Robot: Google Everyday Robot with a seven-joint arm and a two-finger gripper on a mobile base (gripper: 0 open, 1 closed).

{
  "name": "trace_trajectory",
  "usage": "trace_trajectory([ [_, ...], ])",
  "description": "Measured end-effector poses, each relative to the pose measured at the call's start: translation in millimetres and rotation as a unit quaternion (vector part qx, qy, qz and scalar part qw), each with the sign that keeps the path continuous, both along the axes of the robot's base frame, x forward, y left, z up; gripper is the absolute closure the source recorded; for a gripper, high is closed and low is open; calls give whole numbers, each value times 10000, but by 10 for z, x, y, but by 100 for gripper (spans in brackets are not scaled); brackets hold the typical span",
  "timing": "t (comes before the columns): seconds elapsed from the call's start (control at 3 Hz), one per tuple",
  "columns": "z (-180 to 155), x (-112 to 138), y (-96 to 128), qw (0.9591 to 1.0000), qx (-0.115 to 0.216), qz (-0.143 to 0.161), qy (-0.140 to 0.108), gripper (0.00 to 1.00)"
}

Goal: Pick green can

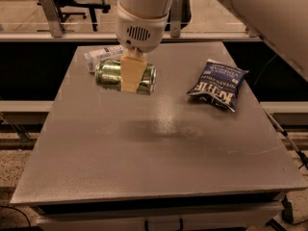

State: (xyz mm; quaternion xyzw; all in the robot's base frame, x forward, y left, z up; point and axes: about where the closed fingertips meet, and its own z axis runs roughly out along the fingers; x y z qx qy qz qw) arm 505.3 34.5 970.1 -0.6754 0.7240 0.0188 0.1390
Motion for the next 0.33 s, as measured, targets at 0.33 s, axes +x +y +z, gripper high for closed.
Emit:
trace_trajectory([
  [0.33, 2, 19, 29, 10000, 38, 12, -38, 100],
])
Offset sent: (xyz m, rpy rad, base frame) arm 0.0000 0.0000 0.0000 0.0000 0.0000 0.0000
